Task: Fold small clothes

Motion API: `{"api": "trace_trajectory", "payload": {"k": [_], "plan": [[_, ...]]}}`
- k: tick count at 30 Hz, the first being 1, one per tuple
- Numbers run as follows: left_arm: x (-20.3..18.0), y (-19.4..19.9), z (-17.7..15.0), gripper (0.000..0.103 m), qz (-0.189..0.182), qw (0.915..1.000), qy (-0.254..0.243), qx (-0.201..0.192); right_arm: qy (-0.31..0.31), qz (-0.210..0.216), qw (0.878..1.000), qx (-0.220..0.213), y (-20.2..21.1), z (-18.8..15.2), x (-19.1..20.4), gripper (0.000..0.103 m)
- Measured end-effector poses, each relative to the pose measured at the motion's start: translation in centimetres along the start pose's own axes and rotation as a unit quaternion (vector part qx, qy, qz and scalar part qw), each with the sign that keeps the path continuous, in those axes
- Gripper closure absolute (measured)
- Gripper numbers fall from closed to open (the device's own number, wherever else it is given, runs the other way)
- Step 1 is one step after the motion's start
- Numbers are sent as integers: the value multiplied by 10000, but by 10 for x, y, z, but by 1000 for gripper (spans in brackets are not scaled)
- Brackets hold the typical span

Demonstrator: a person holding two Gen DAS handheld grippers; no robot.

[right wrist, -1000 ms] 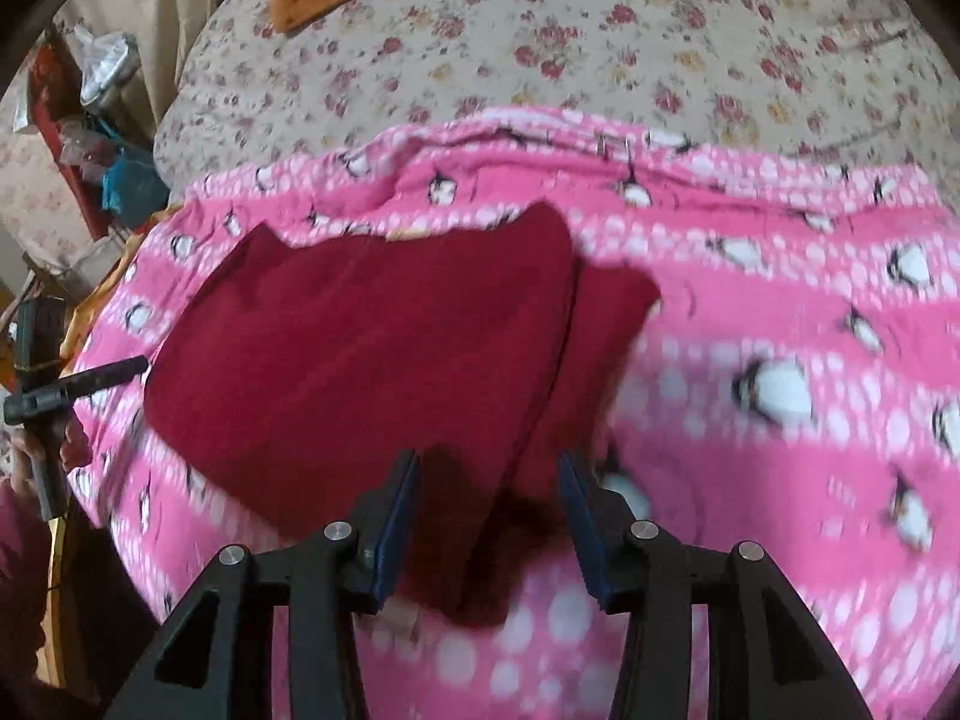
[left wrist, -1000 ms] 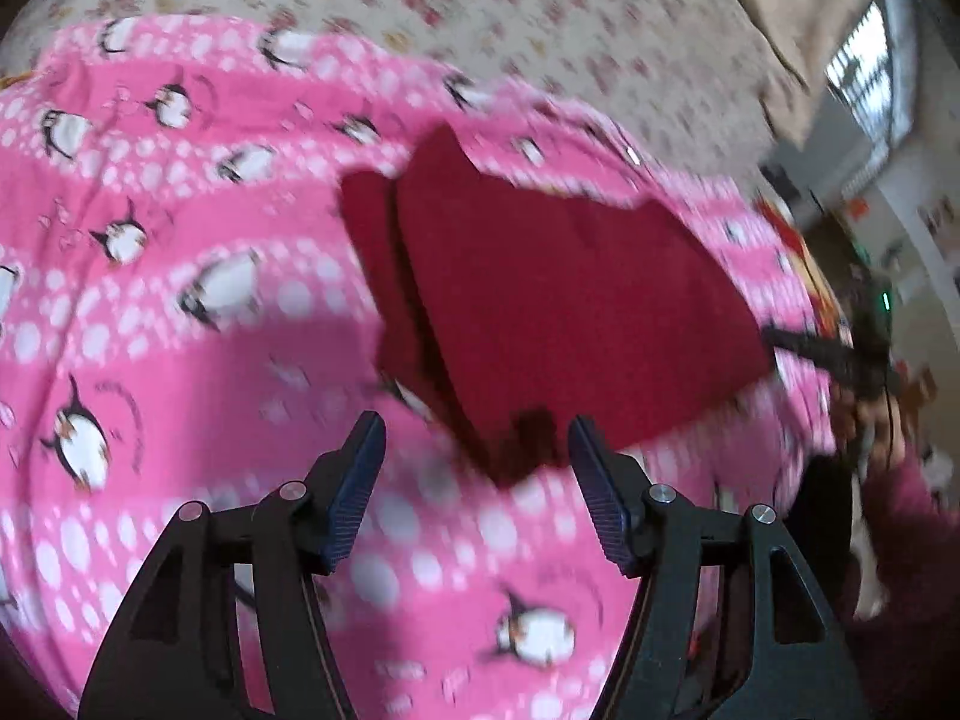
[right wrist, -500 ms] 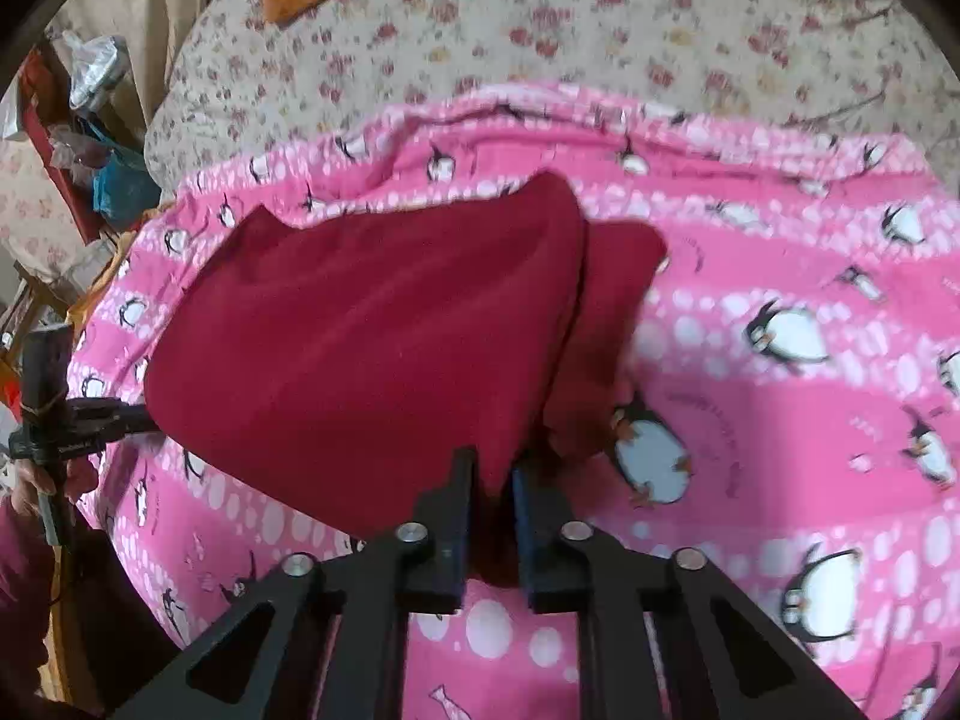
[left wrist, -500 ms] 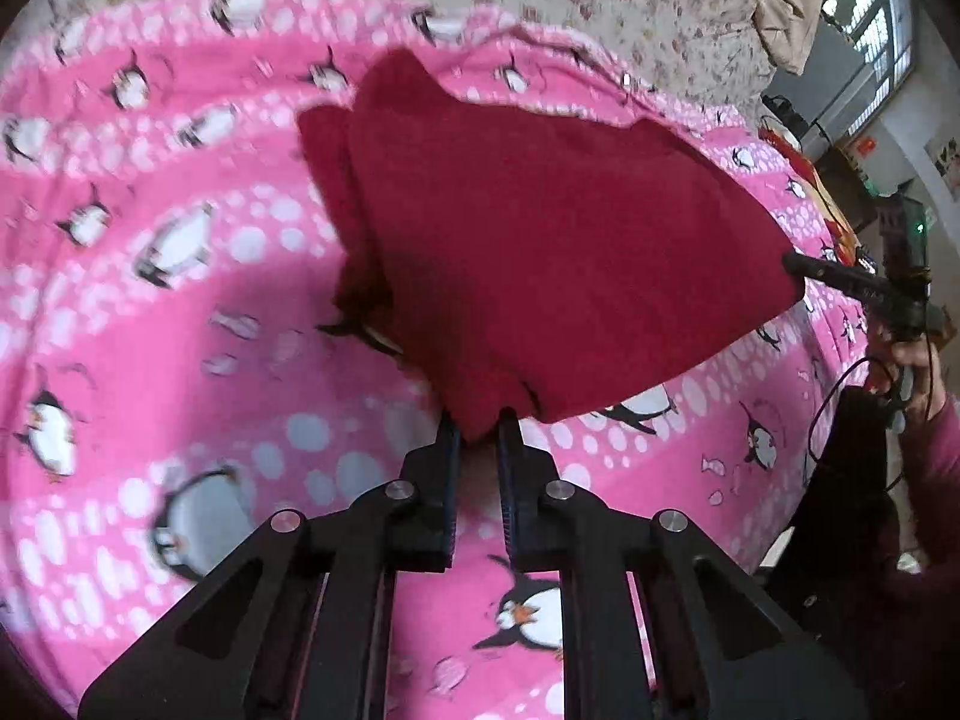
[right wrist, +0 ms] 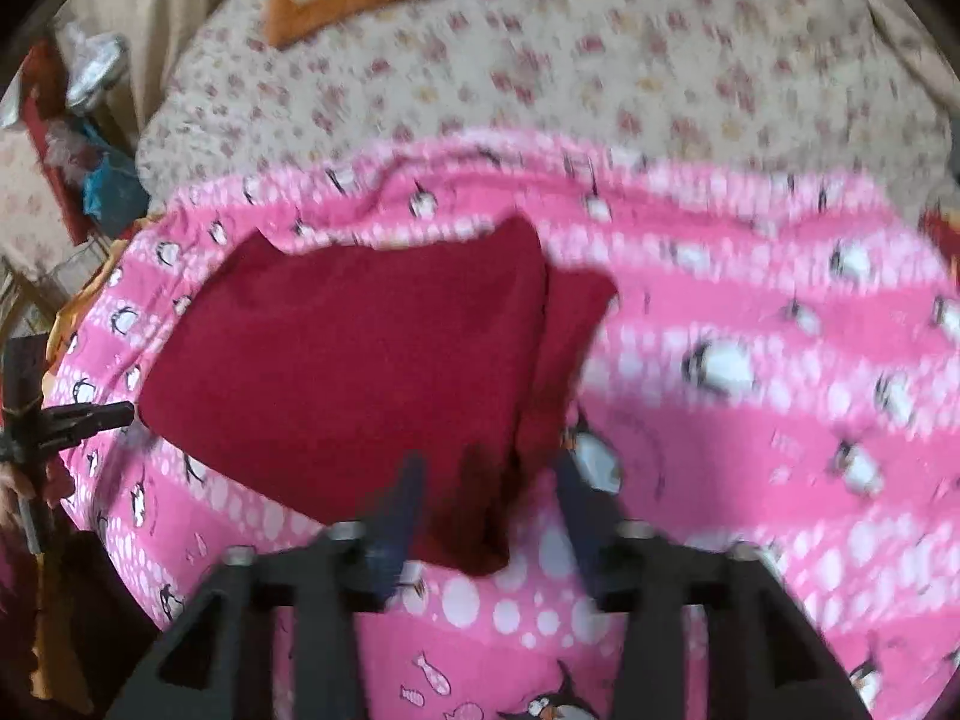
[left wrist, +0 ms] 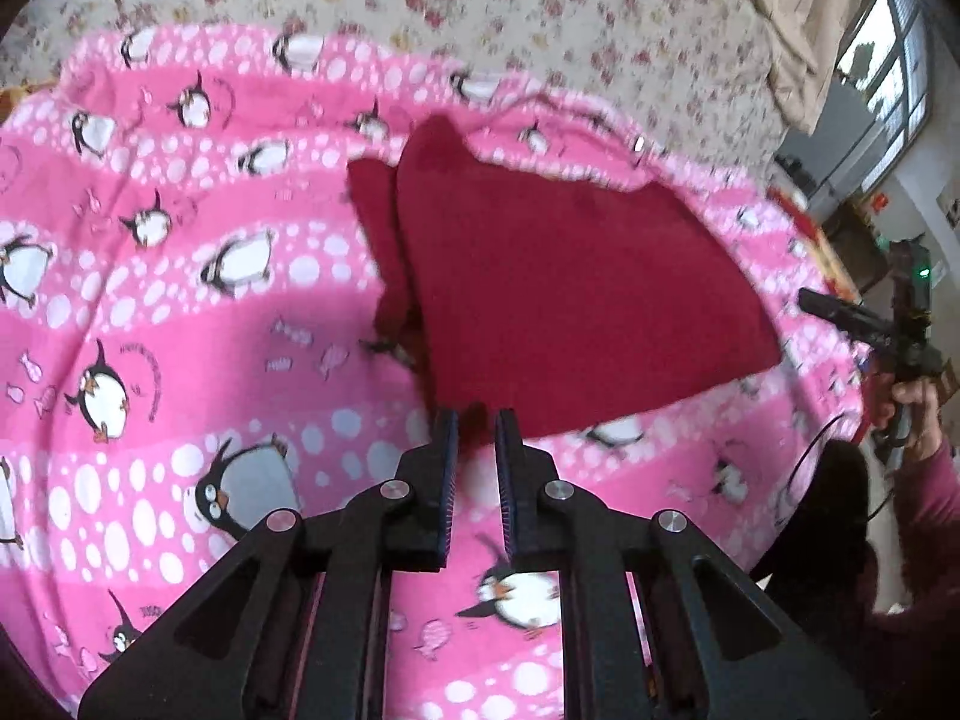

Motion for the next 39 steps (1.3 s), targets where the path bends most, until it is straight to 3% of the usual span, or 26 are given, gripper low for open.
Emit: {"api": "trace_trajectory", "payload": {"k": [1,3,5,9,10,13,16,20,24,27,28,32,39], "plan": [[-3,3,3,88,-3,10000,13,-89,85,-21,10000,-35,1,6,4,58],[-12,4,13,63,62,9995,-1,-304,240,6,9997,-6,-6,22,13,58],[-18,-3,21,48,265,9982,94,-522,402,106,9991,81,-25,42,24,58],[-19,-35,32,48,643,9961,335,-501,45,526,9970,569,-86,75,25,58],[-16,-49,35,48,911,9937,419,-502,-3,569,9962,661,-98,78,24,58],[9,-80,37,48,1584,9826,923,-308,-20,280,9957,883,-145,84,20,58],[31,-84,37,43,1069,9801,1620,-408,-52,-163,9977,649,-165,91,10,58],[37,-81,34,43,821,9803,1705,-575,-109,-366,9978,548,-156,101,22,57],[31,-82,32,42,862,9805,1614,-717,350,286,9985,319,-147,110,75,57],[31,-82,32,42,819,9810,1604,-718,815,866,9920,417,-165,116,133,57],[33,-82,32,42,780,9809,1628,-717,911,886,9909,440,-170,117,142,57],[34,-82,32,42,739,9817,1621,-675,1217,732,9878,644,-216,127,184,57],[37,-82,33,42,610,9824,1654,-620,1133,126,9922,498,-258,153,188,57]]}}
Point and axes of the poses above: each gripper's, at about its wrist camera, not at the fingertips, and y roughly against the way its jaws point, x to its left, z to its top, the point moved 2 cm from there along -y, roughly the way its jaws point, and after that the axes turned 4 degrees about y, right-handed, at the moved point
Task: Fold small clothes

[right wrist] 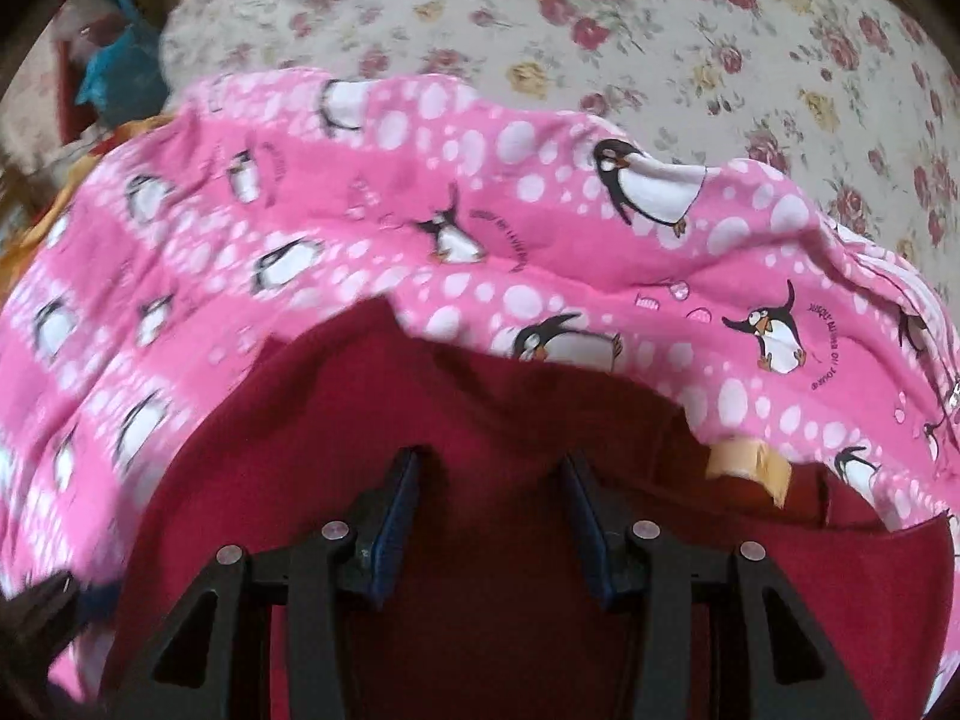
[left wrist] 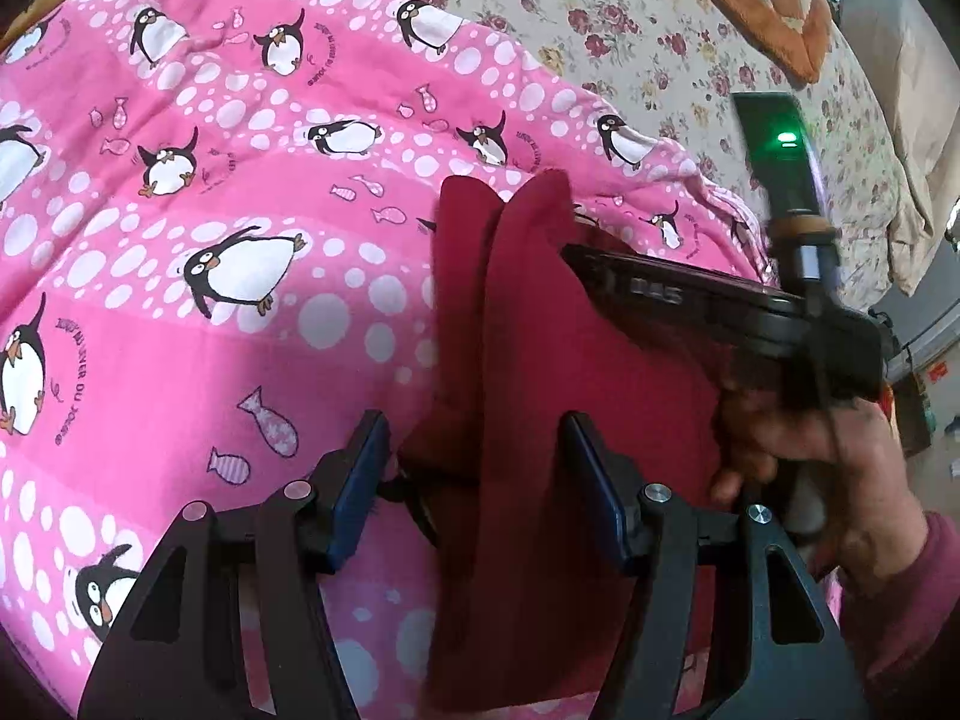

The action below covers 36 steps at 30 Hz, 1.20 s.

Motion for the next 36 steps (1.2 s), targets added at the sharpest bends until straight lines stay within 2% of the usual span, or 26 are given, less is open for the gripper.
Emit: {"api": "trace_trajectory", "payload": {"k": [2,6,9,13,17,19,24,27,32,36], "plan": [[0,0,0,42,-11,10000,8,5,61,-207,9998,-13,-10,4,1,57],[-1,0,-1,42,18,10000,-23,-9,-117,-177,9998,-7,-4,5,-3,56],[0,0,-1,42,-3,10000,15,-7,-315,205,9993,-61,15,3,-2,56],[2,0,-1,42,-78,9999,112,5,-199,583,9981,-36,26,-1,17,51],[6,0,0,42,-200,9994,274,34,81,317,9994,99,5,0,33,47],[7,0,0,42,-219,9993,295,34,81,168,9998,9,-5,2,33,39],[5,0,0,42,-170,9994,287,25,-311,612,9971,-320,-6,-4,22,38],[5,0,1,42,-162,9994,312,60,-532,863,9944,-313,-4,-5,14,37],[6,0,2,42,-229,9989,379,146,-350,634,9970,-272,-6,-4,24,35],[10,1,1,42,-344,9981,501,134,-387,660,9967,-266,-7,-4,22,34]]}}
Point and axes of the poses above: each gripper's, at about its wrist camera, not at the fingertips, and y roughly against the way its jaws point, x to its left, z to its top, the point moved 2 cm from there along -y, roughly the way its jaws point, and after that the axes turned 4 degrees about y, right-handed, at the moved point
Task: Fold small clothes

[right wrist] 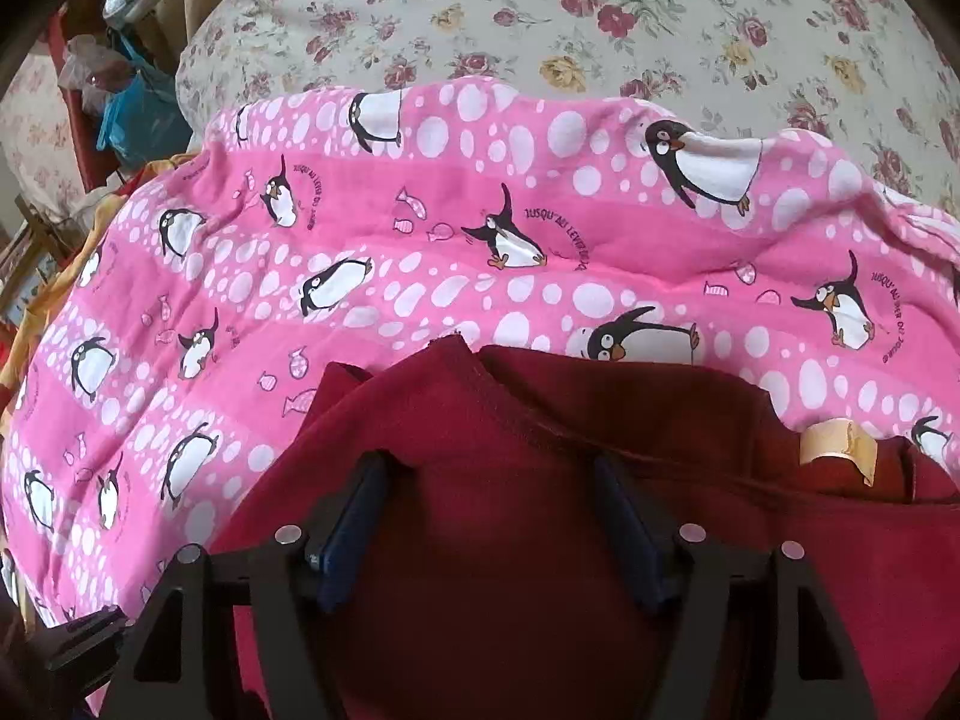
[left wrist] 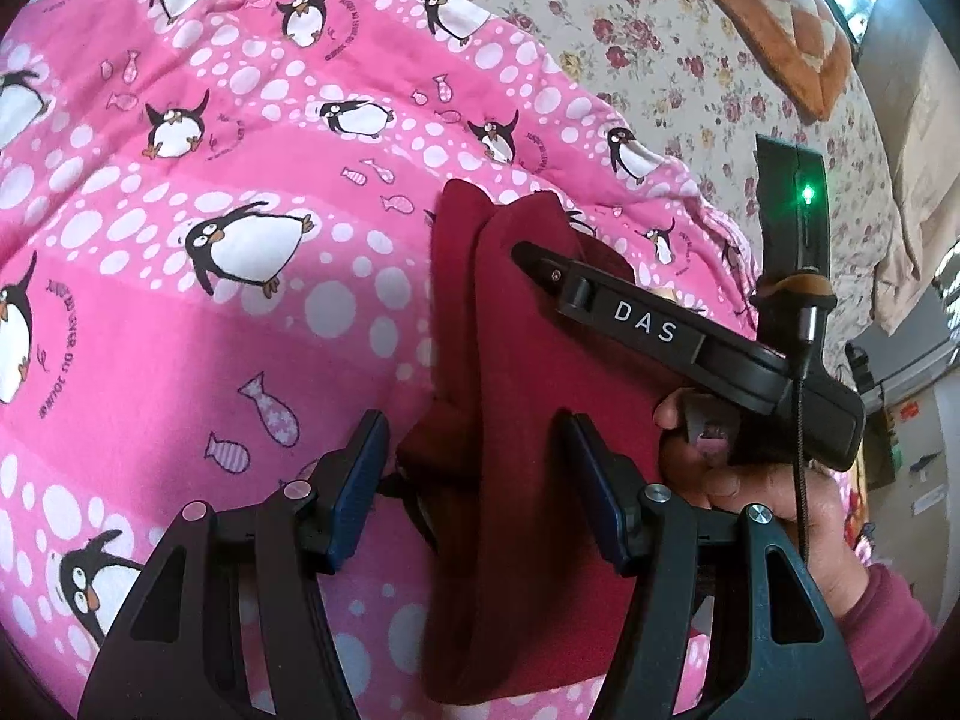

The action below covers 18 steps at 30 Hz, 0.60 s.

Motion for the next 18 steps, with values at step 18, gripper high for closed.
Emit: {"api": "trace_trajectory", "payload": {"k": [18], "plan": [[10,12,-4,42,-421,9990,21,136,273,-700,9972,-37,0,0,9,22]]}}
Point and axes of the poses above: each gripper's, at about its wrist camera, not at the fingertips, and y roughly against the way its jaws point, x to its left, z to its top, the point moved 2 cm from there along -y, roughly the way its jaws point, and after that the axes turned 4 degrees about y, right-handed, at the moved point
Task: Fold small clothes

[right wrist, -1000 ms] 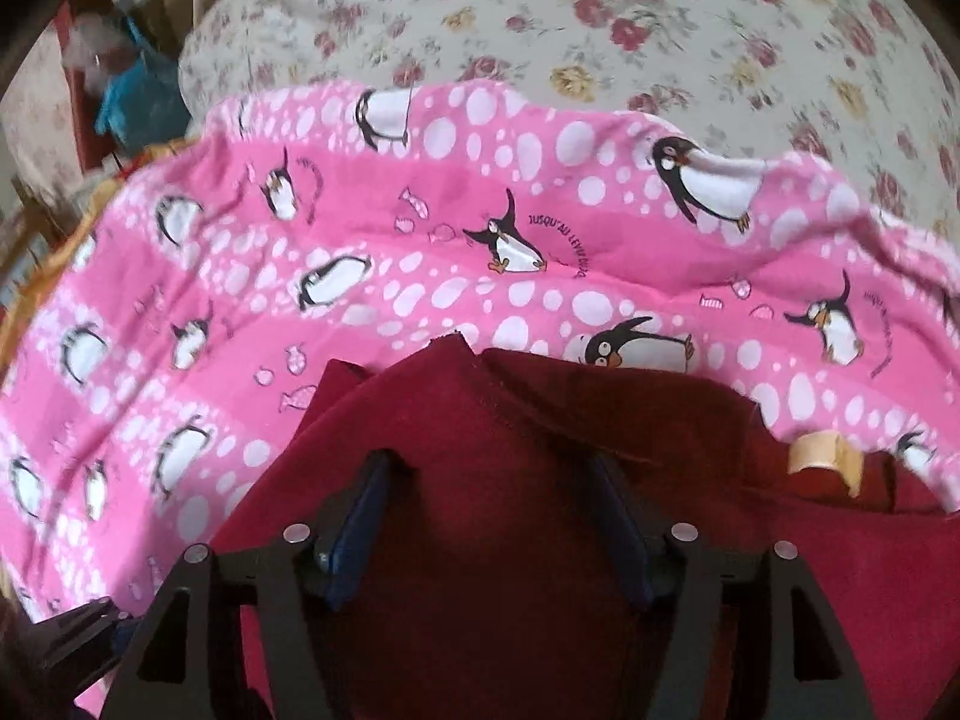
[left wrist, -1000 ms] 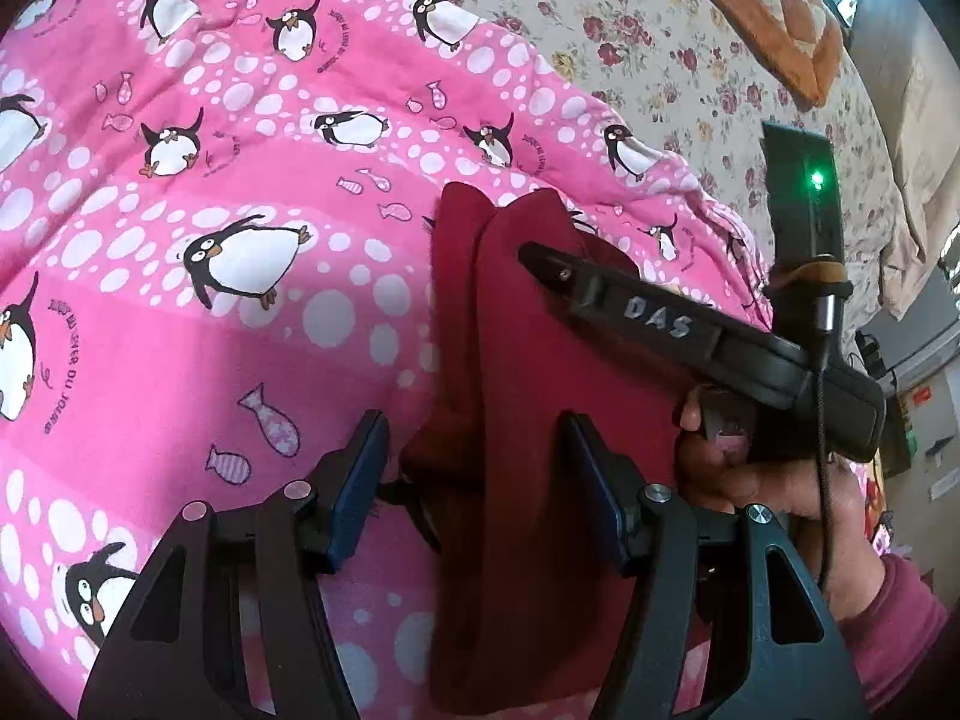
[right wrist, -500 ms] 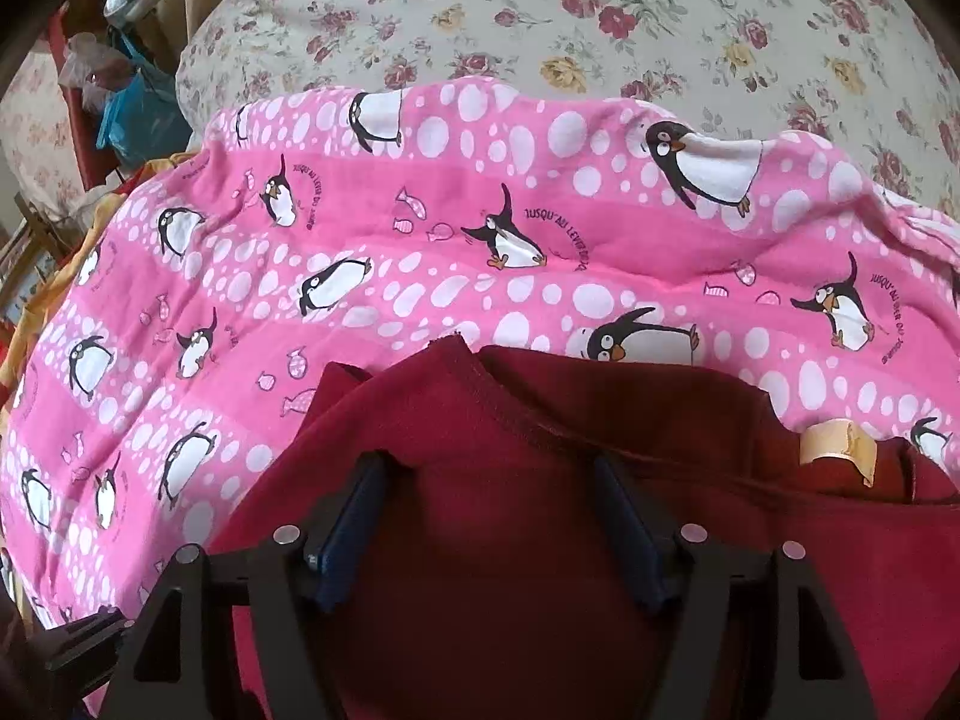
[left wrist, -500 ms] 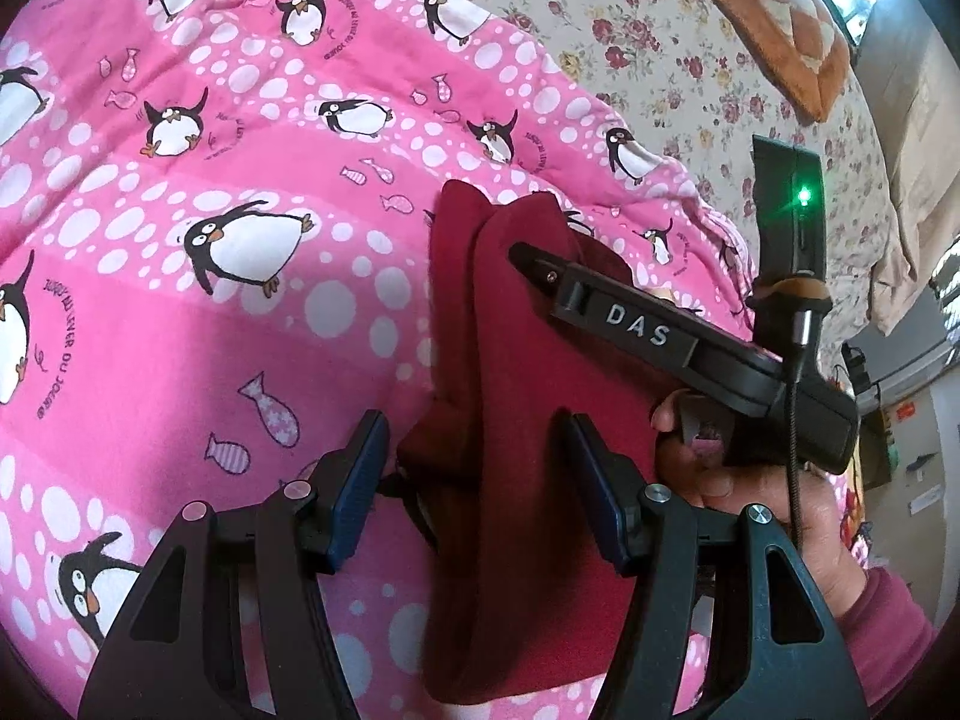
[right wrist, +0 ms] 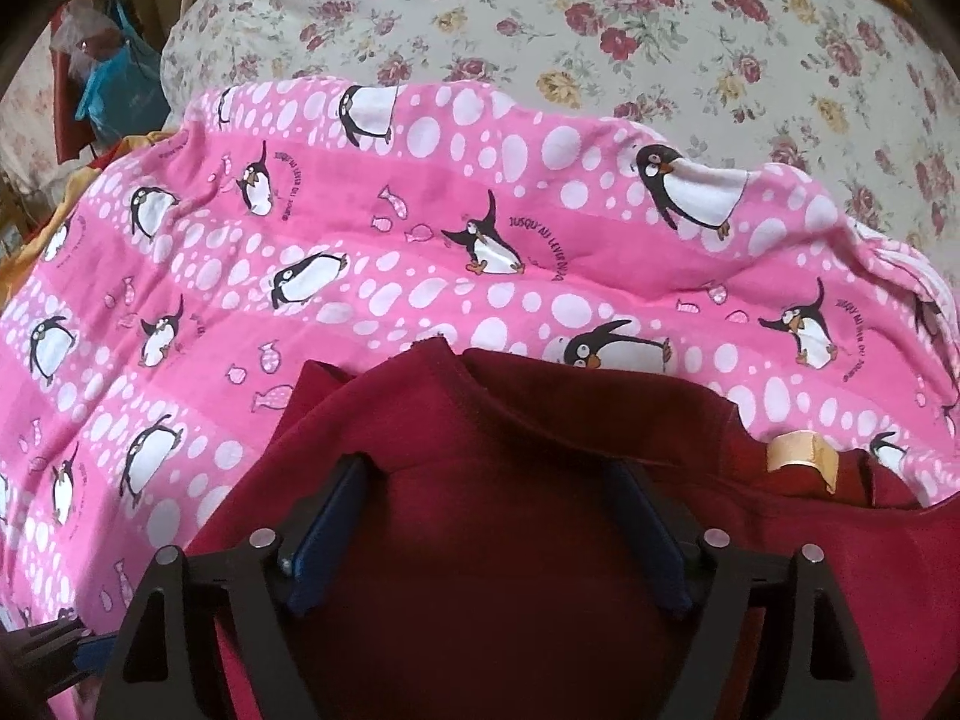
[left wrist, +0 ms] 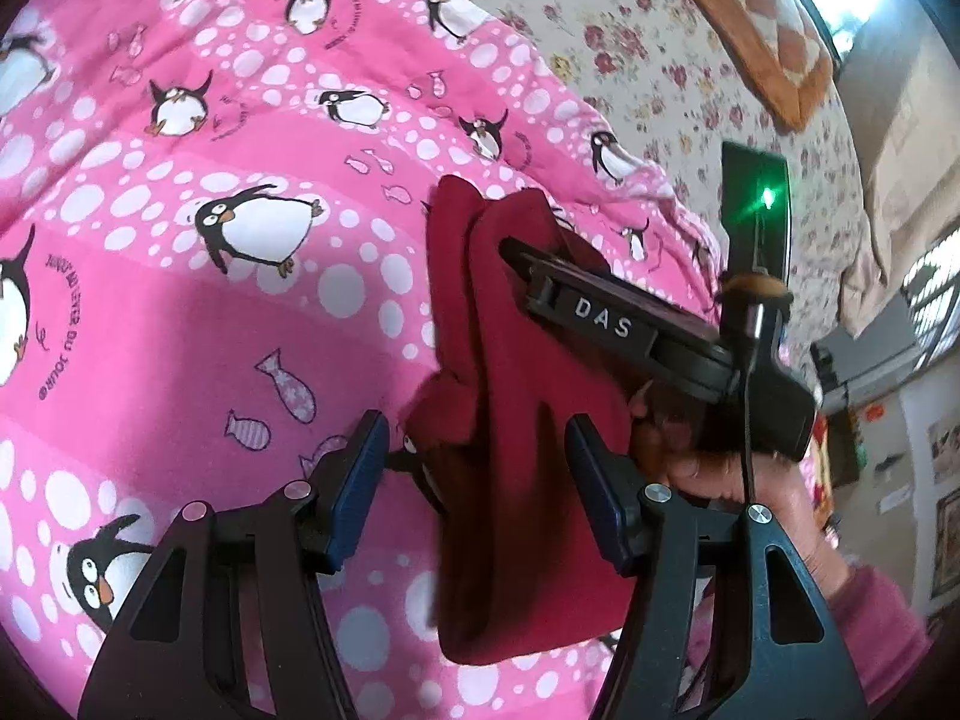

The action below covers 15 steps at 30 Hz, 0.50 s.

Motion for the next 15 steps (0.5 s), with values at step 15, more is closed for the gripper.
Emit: {"api": "trace_trajectory", "payload": {"k": [15], "plan": [[-8,-4,-6,28,128,9997,-181,-131,-157,0,9983,557,5,5,-2,20]]}}
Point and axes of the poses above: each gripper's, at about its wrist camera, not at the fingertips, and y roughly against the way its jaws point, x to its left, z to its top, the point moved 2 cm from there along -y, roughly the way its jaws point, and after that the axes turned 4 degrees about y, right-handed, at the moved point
